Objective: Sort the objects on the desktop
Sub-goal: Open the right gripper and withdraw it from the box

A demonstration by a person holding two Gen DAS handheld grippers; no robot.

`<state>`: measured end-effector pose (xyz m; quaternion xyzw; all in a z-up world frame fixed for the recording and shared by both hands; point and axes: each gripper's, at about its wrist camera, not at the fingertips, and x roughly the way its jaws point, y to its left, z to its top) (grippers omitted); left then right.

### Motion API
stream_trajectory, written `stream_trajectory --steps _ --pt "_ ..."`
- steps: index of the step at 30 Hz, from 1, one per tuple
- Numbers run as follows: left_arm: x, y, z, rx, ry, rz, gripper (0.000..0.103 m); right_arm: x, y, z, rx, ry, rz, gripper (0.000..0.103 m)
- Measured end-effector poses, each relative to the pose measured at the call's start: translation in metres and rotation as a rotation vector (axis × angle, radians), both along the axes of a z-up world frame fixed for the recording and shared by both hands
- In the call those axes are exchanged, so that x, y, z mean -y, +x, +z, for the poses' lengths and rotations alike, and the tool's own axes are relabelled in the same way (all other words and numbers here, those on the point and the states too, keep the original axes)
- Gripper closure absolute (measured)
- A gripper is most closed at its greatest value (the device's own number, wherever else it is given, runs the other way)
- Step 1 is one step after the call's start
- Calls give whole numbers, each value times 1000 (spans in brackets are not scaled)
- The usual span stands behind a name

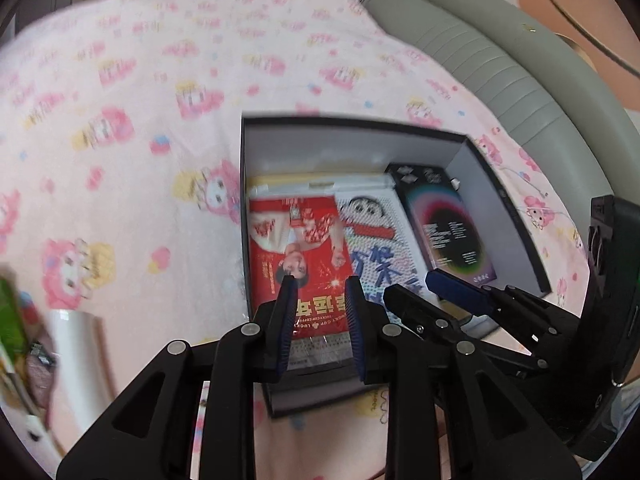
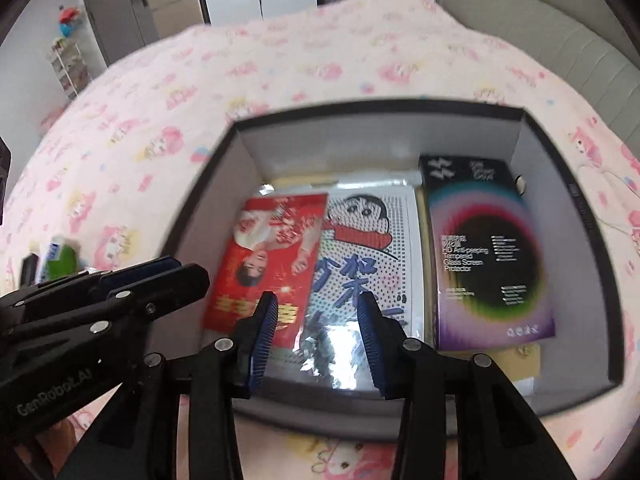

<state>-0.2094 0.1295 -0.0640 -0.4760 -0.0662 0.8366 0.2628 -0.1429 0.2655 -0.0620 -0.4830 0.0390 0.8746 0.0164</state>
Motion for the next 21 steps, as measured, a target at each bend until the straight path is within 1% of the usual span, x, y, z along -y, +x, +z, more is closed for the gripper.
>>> stream_trajectory --steps 2,3,4,5,6,8,9,10,11,12,15,18,21 --pt "3 16 19 -66 -13 1 66 0 17 15 -50 -36 -10 66" --pt "7 26 30 -101 -17 10 53 0 24 20 -72 -50 -17 66" --pt "12 37 39 -137 -11 21 43 6 25 24 -95 -48 -21 66" --pt "16 47 47 -160 -9 29 40 13 24 28 -118 -42 -24 64" --pt "20 57 55 -182 -8 37 39 19 24 31 -141 -36 -27 60" --pt "29 76 71 -225 -6 53 37 30 31 43 -172 -16 -32 58" --pt "33 84 78 -239 -4 60 26 35 36 52 -183 -7 -34 54" --pt "37 92 84 -252 -3 67 13 36 40 58 -187 -3 -34 47" --pt "43 100 91 -271 -1 80 8 38 45 63 -192 -7 -31 33" --pt "49 109 98 -291 -4 98 2 41 50 67 -198 -12 -28 30" --pt "64 134 115 -339 -35 153 1 53 69 83 -227 -15 -13 30" --pt "77 153 126 -350 -60 200 1 63 86 95 -243 -3 -4 29" --pt "89 170 132 -360 -72 239 1 67 103 101 -251 -19 -15 29"
